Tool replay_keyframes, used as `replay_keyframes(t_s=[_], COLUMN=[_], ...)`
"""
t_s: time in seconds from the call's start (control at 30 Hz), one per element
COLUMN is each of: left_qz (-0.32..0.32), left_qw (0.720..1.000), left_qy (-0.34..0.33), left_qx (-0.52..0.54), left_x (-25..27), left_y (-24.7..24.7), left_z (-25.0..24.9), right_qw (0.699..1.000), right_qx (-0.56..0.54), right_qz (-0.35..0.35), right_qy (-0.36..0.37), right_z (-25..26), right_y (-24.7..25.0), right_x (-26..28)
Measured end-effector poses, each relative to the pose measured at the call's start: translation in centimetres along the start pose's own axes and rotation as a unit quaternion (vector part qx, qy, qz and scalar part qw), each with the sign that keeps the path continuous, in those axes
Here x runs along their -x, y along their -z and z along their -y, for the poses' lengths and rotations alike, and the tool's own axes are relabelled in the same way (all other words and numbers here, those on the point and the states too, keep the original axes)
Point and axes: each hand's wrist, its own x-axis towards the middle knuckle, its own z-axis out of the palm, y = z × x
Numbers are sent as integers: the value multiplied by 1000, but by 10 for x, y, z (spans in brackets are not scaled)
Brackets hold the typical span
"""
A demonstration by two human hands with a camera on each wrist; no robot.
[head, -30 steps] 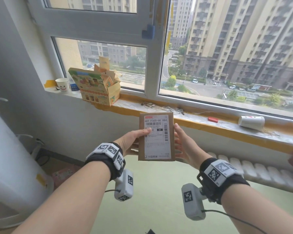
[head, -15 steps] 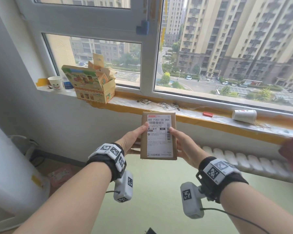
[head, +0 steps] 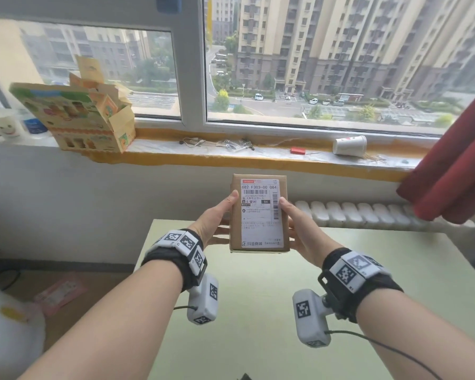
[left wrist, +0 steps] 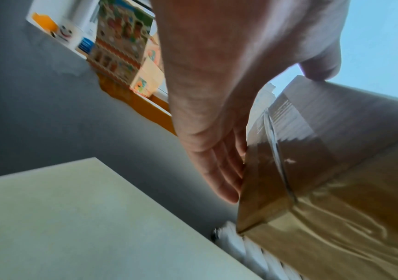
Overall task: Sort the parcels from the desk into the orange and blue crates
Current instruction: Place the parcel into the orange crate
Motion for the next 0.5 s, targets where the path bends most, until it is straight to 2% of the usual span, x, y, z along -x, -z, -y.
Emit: replay_keyframes(t_s=[0.2, 0.5], left_qz=[63, 137], left_qw=[998, 989], left_qy=[13, -1], left_qx=[-8, -47], left_x=[-12, -14], left_y=[-41, -143], left_z=[12, 2], right_qw=[998, 988], right_qx=[-20, -39], right_qz=[-65, -147], right_qy=[-12, 1], right_z=[-25, -46], right_y=[32, 117], right_x=[22, 72])
